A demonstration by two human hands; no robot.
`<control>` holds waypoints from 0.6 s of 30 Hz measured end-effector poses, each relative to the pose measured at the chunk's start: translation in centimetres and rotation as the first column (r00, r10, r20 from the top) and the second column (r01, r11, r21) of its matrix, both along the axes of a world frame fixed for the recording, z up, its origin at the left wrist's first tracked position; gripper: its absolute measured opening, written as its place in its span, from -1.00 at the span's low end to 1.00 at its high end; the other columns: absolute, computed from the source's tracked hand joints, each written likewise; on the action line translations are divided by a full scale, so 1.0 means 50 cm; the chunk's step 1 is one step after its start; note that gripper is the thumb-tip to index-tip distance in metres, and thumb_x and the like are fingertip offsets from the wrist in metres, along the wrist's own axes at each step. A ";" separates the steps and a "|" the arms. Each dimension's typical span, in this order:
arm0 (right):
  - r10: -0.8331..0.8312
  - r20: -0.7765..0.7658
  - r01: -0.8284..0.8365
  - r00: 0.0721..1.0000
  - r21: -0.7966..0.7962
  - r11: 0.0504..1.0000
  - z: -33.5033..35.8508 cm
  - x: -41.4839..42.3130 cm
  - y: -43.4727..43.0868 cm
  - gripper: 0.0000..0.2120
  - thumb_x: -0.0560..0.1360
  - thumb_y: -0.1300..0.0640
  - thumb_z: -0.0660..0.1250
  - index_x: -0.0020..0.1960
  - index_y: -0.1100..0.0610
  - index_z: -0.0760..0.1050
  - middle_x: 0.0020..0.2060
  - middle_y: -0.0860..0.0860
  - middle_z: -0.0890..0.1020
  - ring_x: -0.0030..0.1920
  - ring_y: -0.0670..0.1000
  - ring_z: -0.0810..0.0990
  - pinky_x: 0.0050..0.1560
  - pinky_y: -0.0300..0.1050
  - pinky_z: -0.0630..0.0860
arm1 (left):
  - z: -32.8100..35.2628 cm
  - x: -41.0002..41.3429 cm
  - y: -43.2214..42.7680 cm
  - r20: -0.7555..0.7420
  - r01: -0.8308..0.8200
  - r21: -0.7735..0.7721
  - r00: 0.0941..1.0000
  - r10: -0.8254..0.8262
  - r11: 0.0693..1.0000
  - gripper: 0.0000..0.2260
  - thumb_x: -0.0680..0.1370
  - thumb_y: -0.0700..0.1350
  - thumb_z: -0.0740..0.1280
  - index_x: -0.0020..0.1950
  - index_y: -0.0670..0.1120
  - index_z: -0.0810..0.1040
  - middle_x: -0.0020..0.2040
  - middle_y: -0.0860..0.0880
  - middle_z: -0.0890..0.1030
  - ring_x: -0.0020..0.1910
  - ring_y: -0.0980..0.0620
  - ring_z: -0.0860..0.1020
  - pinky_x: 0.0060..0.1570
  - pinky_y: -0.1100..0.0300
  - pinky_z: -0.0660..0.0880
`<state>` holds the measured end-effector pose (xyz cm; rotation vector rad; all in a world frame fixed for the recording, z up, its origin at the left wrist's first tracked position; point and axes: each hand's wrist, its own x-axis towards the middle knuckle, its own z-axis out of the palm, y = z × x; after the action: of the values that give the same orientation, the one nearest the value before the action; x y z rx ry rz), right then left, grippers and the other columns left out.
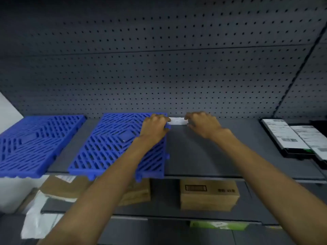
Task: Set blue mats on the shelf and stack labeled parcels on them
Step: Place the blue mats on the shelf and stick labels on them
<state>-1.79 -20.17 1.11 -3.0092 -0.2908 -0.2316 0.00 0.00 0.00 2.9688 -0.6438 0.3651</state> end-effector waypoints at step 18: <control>-0.003 0.099 0.014 0.995 -0.117 0.993 -0.123 0.115 0.021 -0.78 0.56 0.21 0.23 0.20 0.11 0.45 -0.06 0.17 0.66 -0.09 0.25 0.64 -0.27 -0.01 0.37 | -0.064 0.142 -0.054 -0.053 0.120 0.041 0.992 -0.118 0.992 -0.66 0.58 -0.07 0.34 0.35 -0.05 0.54 0.24 -0.13 0.56 0.22 -0.15 0.52 0.26 0.03 0.41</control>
<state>3.95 -19.13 -5.03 -3.1209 -0.3111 -0.3781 7.12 -2.69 -3.20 2.9517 -0.8283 0.2692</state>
